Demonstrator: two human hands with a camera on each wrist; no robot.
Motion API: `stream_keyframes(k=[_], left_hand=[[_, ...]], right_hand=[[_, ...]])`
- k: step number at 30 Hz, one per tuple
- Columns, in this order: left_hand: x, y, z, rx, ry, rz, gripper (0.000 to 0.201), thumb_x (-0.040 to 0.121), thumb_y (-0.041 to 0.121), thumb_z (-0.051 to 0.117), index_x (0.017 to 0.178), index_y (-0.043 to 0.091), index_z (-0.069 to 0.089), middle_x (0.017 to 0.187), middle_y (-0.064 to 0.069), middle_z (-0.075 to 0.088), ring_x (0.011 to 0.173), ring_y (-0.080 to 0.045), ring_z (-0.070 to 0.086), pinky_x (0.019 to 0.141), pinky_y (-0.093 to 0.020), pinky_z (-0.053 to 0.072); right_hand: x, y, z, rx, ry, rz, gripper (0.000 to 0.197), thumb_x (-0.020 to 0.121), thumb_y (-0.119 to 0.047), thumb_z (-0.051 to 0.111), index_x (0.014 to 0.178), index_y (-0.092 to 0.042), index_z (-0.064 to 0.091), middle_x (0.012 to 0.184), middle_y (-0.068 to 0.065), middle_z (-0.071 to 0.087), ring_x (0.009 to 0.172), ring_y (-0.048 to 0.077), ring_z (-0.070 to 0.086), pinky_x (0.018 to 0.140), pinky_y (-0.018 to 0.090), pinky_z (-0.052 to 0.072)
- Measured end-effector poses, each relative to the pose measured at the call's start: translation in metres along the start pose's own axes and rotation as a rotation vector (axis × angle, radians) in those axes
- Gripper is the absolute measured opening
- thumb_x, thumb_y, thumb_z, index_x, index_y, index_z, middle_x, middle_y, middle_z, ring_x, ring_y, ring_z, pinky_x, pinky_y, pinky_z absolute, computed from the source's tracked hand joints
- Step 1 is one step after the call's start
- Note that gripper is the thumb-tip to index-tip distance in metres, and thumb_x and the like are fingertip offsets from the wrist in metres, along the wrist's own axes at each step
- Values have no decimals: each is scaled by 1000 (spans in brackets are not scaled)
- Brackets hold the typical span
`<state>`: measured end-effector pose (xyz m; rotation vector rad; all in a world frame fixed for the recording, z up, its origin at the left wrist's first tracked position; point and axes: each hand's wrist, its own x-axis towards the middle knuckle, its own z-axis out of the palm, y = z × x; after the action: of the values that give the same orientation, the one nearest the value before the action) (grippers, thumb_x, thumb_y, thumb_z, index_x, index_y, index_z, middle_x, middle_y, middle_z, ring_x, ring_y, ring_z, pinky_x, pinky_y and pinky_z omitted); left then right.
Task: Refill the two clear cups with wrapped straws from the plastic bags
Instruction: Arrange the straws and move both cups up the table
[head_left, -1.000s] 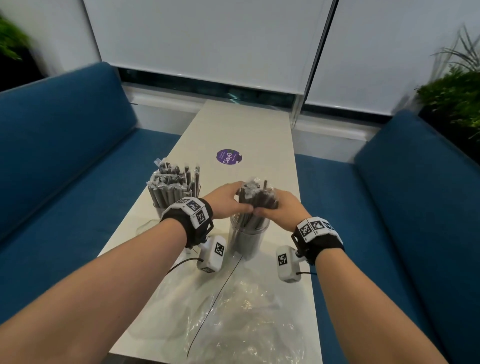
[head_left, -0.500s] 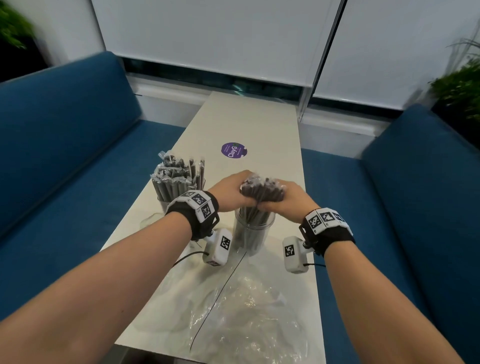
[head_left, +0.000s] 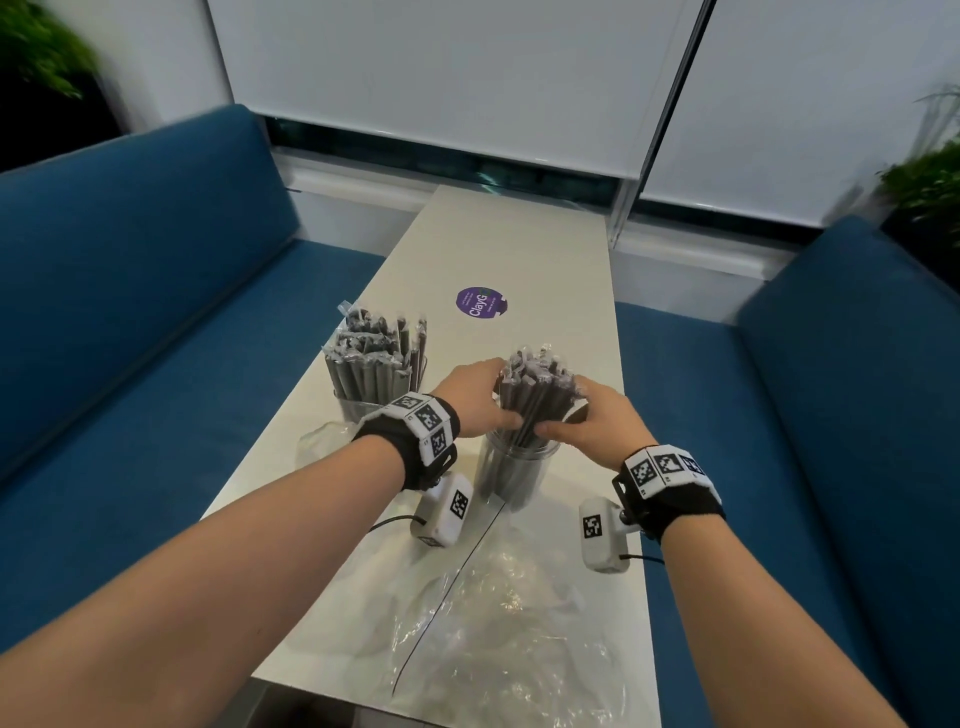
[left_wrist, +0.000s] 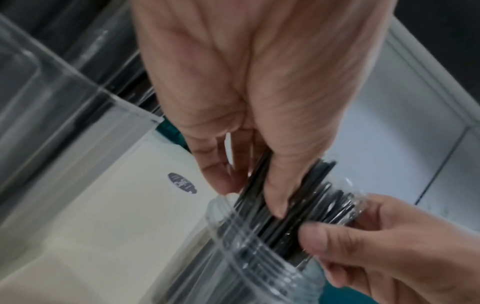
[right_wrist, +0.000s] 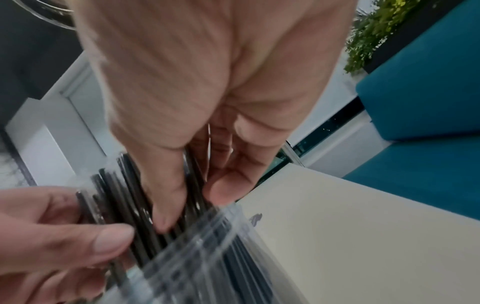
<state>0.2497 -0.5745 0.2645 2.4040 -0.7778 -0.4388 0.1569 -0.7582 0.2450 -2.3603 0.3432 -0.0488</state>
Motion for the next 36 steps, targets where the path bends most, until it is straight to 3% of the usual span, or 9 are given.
stream_keyframes(k=[5, 8, 11, 13, 16, 21, 25, 29, 36], left_hand=[[-27, 13, -25, 70, 28, 63, 121, 76, 40, 88, 162, 9, 9, 160, -15, 33, 145, -32, 38, 116, -43, 38], [-57, 11, -54, 2, 226, 183, 83, 89, 38, 75, 158, 20, 32, 151, -4, 44, 132, -22, 50, 109, -39, 45], [-84, -16, -86, -96, 481, 270, 30, 92, 27, 70, 122, 28, 68, 120, 9, 58, 98, -3, 59, 84, -12, 45], [-96, -46, -104, -116, 625, 240, 16, 89, 18, 70, 101, 28, 73, 106, 11, 61, 89, 1, 59, 77, -7, 42], [-96, -104, -121, -139, 722, 23, 24, 83, 9, 68, 101, 24, 70, 107, 1, 64, 94, -16, 62, 92, -35, 52], [-73, -167, -126, -13, 177, -135, 100, 71, 34, 90, 155, 28, 36, 154, -6, 39, 137, -30, 49, 109, -46, 47], [-48, -156, -118, -131, -20, -5, 126, 65, 39, 96, 163, 28, 17, 160, 1, 38, 127, -20, 54, 103, -34, 47], [-21, -151, -120, -218, -91, 44, 112, 69, 30, 94, 159, 27, 26, 146, -4, 57, 128, -24, 58, 114, -38, 42], [-14, -156, -136, -347, -30, 75, 43, 88, 29, 79, 127, 16, 64, 117, -6, 72, 101, -28, 68, 73, -34, 56]], right_hand=[[-31, -18, -28, 90, 28, 26, 111, 67, -36, 96, 157, -33, 32, 132, -16, 51, 99, 7, 66, 75, 24, 53], [-52, -38, -35, 52, 356, -30, 81, 80, -45, 85, 148, -31, 45, 126, -16, 55, 94, 5, 63, 78, 28, 52], [-66, -78, -14, 240, 599, -178, 23, 92, -27, 76, 114, -26, 69, 100, -11, 71, 77, 1, 63, 71, 26, 58], [-64, -103, 18, 364, 479, -249, 15, 93, -18, 75, 104, -27, 71, 93, -10, 73, 75, 1, 66, 70, 22, 57], [-45, -126, 73, 271, 228, -254, 39, 90, -21, 77, 126, -32, 65, 113, -10, 67, 79, 5, 65, 77, 26, 57], [-11, -138, 131, 222, 18, -62, 127, 67, -40, 94, 162, -23, 13, 150, -10, 26, 126, 13, 53, 107, 30, 46], [24, -132, 138, 190, 26, 119, 161, 40, -64, 93, 163, -28, -3, 171, -3, 11, 152, 30, 32, 120, 54, 36], [45, -138, 123, 219, -25, 50, 142, 63, -25, 99, 165, -24, -1, 152, -3, 46, 133, 18, 51, 114, 36, 40], [52, -152, 100, 151, 120, -65, 52, 79, -32, 87, 127, -23, 69, 124, 2, 70, 94, 24, 69, 85, 41, 57]])
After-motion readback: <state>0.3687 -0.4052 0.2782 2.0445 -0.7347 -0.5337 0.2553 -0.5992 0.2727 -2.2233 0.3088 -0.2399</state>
